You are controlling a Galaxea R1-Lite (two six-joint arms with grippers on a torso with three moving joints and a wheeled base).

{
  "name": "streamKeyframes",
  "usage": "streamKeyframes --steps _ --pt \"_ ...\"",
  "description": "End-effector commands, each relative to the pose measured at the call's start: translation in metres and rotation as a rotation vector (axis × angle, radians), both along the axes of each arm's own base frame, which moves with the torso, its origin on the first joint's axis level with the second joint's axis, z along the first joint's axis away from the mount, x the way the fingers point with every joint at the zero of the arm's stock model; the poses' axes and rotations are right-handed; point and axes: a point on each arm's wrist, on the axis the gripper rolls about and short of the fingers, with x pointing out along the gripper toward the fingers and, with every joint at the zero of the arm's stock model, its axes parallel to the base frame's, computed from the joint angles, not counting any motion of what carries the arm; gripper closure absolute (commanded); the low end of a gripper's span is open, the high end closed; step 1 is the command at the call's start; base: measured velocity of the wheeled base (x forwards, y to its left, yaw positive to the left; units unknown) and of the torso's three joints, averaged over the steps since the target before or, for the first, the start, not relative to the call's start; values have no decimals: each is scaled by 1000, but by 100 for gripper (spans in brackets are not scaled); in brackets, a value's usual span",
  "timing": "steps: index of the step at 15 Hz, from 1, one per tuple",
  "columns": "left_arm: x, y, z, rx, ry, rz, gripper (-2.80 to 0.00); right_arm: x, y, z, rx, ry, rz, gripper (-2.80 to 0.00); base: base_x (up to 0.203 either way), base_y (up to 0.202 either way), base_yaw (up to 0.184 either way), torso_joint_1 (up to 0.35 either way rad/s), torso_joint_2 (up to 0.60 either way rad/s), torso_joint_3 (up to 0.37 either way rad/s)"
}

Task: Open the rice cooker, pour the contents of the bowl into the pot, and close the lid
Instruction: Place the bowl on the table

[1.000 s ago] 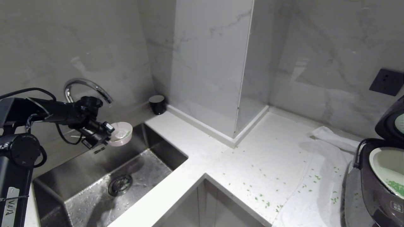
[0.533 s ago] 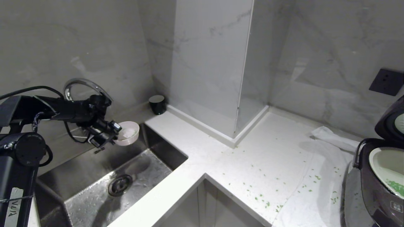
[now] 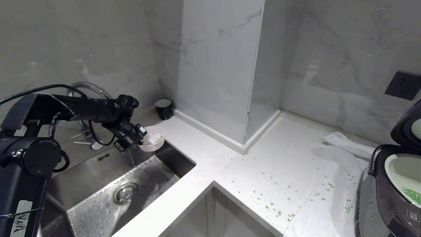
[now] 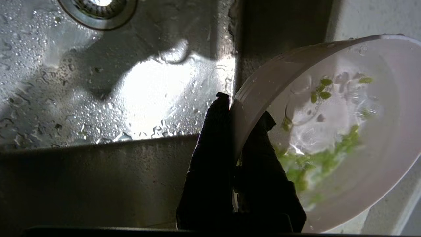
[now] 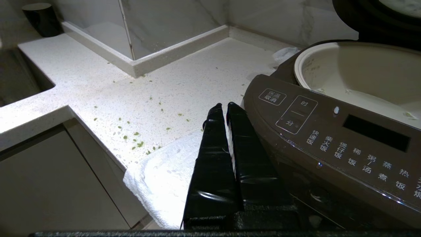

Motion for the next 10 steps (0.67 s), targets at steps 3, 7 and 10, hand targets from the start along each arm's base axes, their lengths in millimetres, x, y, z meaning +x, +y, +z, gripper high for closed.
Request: streamKeyframes --steps 3,7,10 --pt "-7 -35 -4 -1 37 -72 0 0 0 0 -1 1 1 0 0 0 0 0 0 0" --pt "-16 -87 -4 2 36 -185 0 0 0 0 -1 1 1 0 0 0 0 0 0 0" --pt "-28 -133 -4 4 26 -287 0 0 0 0 -1 2 1 0 0 0 0 0 0 0"
